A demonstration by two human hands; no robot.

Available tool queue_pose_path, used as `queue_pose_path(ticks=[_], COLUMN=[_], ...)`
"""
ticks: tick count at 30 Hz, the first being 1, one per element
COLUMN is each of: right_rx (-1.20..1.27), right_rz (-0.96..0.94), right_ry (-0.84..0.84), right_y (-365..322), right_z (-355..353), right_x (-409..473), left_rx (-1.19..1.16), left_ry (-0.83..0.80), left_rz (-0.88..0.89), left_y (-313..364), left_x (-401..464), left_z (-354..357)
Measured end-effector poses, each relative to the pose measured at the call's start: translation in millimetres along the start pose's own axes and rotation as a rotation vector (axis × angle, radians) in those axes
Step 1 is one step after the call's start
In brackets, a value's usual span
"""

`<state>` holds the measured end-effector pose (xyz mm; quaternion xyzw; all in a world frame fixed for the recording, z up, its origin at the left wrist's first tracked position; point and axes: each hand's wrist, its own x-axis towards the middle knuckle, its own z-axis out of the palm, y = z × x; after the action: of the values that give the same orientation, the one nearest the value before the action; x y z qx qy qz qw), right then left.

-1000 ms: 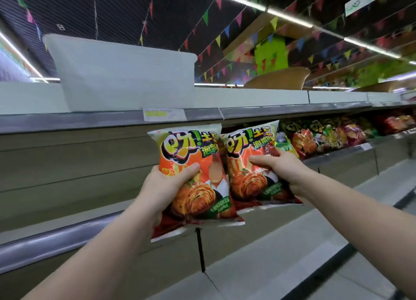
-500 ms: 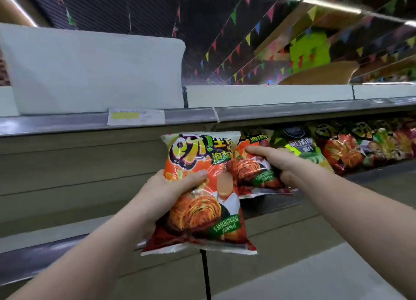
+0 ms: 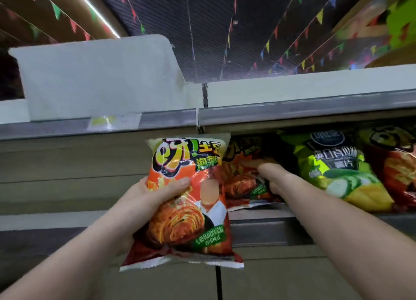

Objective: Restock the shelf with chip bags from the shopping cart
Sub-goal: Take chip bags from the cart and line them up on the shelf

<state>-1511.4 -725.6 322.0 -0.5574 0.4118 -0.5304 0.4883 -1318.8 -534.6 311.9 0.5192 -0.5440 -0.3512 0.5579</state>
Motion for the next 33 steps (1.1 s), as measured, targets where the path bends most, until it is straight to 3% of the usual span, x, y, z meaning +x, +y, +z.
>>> queue_pose_path(ticks=[6, 12, 15, 17, 21, 24, 27, 33], right_rx=[0.066, -0.079, -0.240, -0.268, 0.132, 0.188, 0.124, -0.296], right_rz=[-0.094, -0.115, -0.215, -0.217, -0.136, -0.167, -0.276, -0.360], right_ry=[0.094, 0.104, 0.288, 0.293, 0.152, 0.161, 0.163, 0.181], right_y=[5.1, -0.5, 1.6, 1.5, -1.7, -1.3, 1.7, 5.5], right_z=[-4.7, -2.1, -7.3, -10.8, -22.3, -36.6, -47.0, -50.5], right_x=[18.2, 7.7, -1.3, -10.1, -27.7, -37.6, -45.3, -63.3], left_rx=[0.016, 0.044, 0.071, 0.066, -0.005, -0.055, -0.078, -0.107], left_ry=[-0.026, -0.138, -0.220, -0.253, -0.284, -0.289, -0.226, -0.081], left_rz=[0.011, -0.009, -0.043, -0.066, -0.150, -0.190, -0.172, -0.087], left_y=[1.4, 3.0, 6.5, 10.2, 20.4, 21.4, 14.2, -2.5], left_x=[-3.4, 6.9, 14.2, 24.9, 56.7, 77.4, 95.7, 117.0], left_z=[9.6, 29.2, 41.2, 50.1, 67.9, 81.5, 92.0, 114.3])
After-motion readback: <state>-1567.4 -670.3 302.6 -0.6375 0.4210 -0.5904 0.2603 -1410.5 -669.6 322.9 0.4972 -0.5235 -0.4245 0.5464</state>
